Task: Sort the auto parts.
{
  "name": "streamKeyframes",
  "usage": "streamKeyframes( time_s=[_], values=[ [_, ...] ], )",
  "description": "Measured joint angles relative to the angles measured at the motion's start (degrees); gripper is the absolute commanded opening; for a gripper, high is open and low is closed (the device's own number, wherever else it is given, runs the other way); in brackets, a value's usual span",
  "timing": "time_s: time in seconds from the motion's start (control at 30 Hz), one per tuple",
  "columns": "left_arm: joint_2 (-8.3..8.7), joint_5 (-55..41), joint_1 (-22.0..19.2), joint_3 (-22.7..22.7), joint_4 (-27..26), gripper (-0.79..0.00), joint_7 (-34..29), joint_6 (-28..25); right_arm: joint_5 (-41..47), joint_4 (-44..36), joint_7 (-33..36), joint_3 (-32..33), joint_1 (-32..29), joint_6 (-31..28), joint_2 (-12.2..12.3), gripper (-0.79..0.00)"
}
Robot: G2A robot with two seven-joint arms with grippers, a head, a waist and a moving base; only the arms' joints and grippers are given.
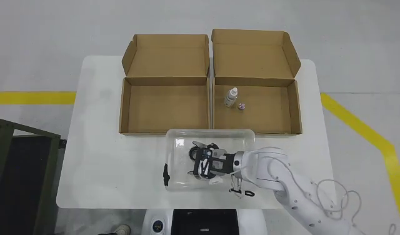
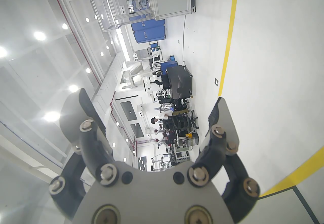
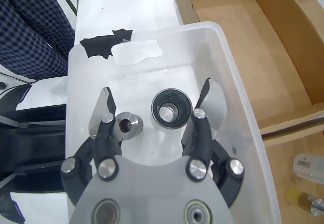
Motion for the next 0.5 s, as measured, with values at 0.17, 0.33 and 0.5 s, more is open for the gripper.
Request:
streamKeyframes(
  time_s=[0.17, 0.33, 0.5],
  values=[
    [0.0, 0.0, 0.0, 0.0, 0.0, 0.0, 0.0, 0.0, -0.8, 1.9, -0.3, -0.2, 0.3, 0.0, -0.1, -0.231],
    [0.0, 0.0, 0.0, 0.0, 0.0, 0.0, 0.0, 0.0, -2.0, 4.0, -1.1, -1.2, 1.2, -0.4, -0.4, -0.222],
    [0.0, 0.0, 0.0, 0.0, 0.0, 0.0, 0.0, 0.0, -2.4, 5.7, -2.0, -2.5, 2.1, 0.2, -0.9, -0.2]
  ],
)
